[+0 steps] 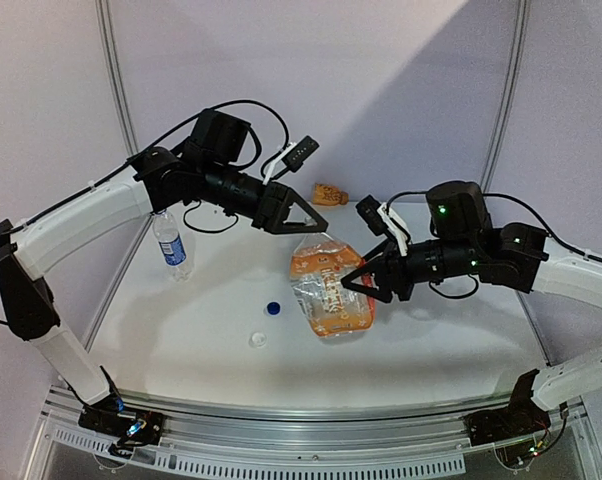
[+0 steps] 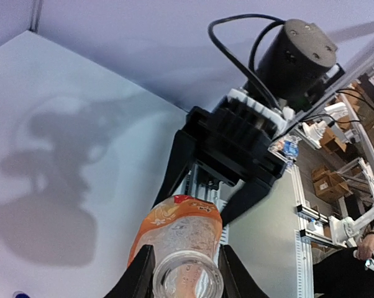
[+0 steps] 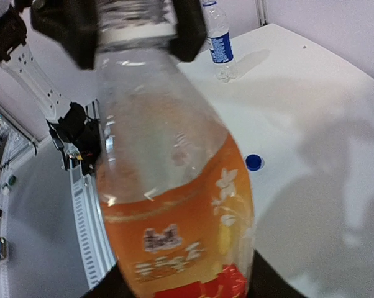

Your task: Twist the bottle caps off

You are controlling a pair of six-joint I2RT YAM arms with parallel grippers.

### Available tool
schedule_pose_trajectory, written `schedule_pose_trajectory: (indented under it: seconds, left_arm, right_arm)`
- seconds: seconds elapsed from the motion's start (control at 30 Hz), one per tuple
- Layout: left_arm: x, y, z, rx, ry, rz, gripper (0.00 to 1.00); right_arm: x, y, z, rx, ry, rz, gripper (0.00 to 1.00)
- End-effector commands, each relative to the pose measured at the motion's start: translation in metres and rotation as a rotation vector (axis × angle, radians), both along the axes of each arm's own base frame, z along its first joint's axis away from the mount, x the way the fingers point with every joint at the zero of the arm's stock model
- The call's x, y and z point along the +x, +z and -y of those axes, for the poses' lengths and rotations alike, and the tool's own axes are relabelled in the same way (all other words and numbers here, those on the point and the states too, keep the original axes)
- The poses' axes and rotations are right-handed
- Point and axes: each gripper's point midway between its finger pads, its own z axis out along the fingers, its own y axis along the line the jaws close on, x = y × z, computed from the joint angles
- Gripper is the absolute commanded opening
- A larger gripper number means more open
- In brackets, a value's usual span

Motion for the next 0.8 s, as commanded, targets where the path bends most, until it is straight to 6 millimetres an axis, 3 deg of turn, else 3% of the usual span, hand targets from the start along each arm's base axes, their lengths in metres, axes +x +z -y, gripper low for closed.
schedule_pose_trajectory:
  seconds: [0.0, 0.03, 0.1, 0.37, 0.53, 0.77]
  left_arm:
    - [0.017, -0.013, -0.003, 0.076, 0.104, 0.045, 0.03]
    - [0.019, -0.014, -0.005, 0.086, 0.118, 0.048, 0.03]
    - [0.025, -0.018, -0.010, 0.117, 0.165, 0.060, 0.02]
    - [0.067, -0.036, -0.048, 0.288, 0.460, 0.130, 0.00]
    - [0.099, -0.054, -0.095, 0.431, 0.714, 0.145, 0.00]
    - [0.129, -0.082, -0.160, 0.518, 1.032, 0.120, 0.00]
  right_arm:
    - [0.004, -0.006, -0.001, -0.028, -0.039, -0.042, 0.69]
    - [0.006, -0.006, -0.001, -0.028, -0.049, -0.039, 0.86]
    - [0.008, -0.006, 0.001, -0.030, -0.067, -0.032, 0.98]
    - [0.029, -0.011, 0.021, -0.079, -0.207, 0.046, 0.99]
    - [0.044, -0.019, 0.037, -0.145, -0.314, 0.089, 0.99]
    - [0.049, -0.020, 0.043, -0.138, -0.367, 0.086, 0.99]
